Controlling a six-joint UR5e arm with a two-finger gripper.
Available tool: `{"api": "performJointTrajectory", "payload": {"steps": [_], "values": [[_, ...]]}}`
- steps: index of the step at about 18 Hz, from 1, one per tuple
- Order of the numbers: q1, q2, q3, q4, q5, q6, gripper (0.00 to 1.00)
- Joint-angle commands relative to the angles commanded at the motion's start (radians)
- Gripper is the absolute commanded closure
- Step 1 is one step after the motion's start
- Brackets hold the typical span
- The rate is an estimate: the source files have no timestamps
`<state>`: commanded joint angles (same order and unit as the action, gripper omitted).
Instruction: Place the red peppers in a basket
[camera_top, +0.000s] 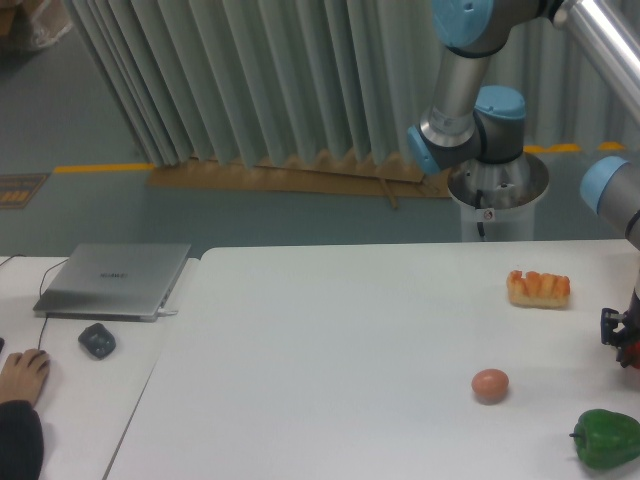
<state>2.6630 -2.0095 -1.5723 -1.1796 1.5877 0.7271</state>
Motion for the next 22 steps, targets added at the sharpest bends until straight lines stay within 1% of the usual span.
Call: {"api": "performJointTrajectory", "payload": {"steps": [1,3,5,7,10,13,16,17,22], "values": [[-0.005,-0.003,0.0,0.002,0.006,0.003,0.0],[-0.018,0.0,0.0,0.0,0.021,0.005,0.0],[-0.026,0.018,0.003,-0.011,0.015,0.006,0.0],[-0.054,0.028,0.003,-0.012,0.017,0.011,0.0],[-0.057,0.031,0.008,-0.047,0.021,0.176,0.0],[-0.052,0.034,0.003,-0.048,0.018,0.222,0.0],[-0.034,0.032,0.0,-0.046,0.02,0.355,0.0],[-0.022,0.035,-0.005,-0.046,0.018,0.38,0.0],[-0.005,0.035,-0.014,-0.044,0.014,0.39,0.0]]}}
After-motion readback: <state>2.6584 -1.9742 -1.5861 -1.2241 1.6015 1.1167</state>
